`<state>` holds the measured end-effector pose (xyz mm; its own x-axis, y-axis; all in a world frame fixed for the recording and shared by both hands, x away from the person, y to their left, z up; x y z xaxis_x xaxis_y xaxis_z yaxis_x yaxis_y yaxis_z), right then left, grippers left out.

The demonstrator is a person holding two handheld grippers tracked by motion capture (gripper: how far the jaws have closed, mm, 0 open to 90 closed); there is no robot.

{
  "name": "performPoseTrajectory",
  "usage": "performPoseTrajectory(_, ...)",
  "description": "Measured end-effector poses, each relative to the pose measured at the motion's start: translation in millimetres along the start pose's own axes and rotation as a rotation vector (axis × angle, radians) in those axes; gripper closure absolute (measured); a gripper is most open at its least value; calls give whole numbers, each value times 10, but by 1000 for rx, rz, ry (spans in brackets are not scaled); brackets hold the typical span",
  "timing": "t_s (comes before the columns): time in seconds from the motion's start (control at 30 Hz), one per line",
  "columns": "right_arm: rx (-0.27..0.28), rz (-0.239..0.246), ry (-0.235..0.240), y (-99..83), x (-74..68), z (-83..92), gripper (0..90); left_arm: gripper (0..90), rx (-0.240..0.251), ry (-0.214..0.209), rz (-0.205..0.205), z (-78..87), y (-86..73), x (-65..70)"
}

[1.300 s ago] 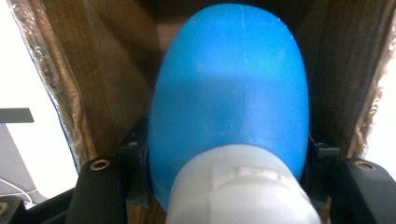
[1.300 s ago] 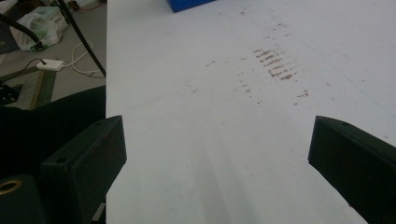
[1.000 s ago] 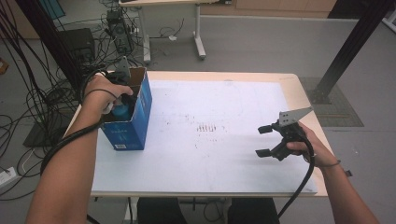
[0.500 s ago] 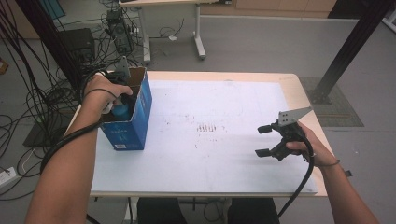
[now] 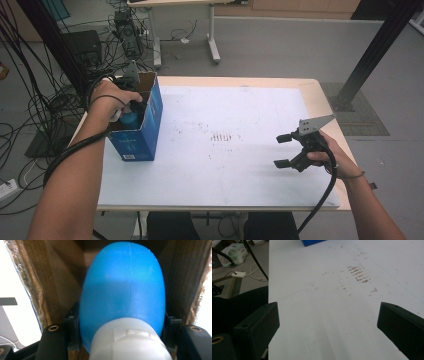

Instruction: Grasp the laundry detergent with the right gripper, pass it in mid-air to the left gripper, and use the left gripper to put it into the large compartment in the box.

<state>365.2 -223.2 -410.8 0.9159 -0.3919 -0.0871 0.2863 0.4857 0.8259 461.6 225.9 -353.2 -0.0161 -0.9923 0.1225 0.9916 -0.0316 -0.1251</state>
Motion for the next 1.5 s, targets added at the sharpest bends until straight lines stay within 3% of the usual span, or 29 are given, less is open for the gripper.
performPoseTrajectory(1.3,-12,-3,-9,-32,14,13,43,368,-3,-3,5,-2,-4,-9)
performPoseTrajectory(1.5,-9,-3,-12,-34,22,8,43,322,-3,0,7,8,-11,-18)
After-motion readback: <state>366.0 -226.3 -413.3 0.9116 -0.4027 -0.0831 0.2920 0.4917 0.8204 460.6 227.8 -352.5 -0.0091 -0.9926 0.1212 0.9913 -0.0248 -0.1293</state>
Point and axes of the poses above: each handheld gripper's, and its own axes: z roughly backward along the jaws, y roughly out of its top, x roughly to its right, the point moved 8 cm from there along -z, roughly forward along the jaws, and after that the axes turned 7 degrees about -y, right-handed, at the moved point
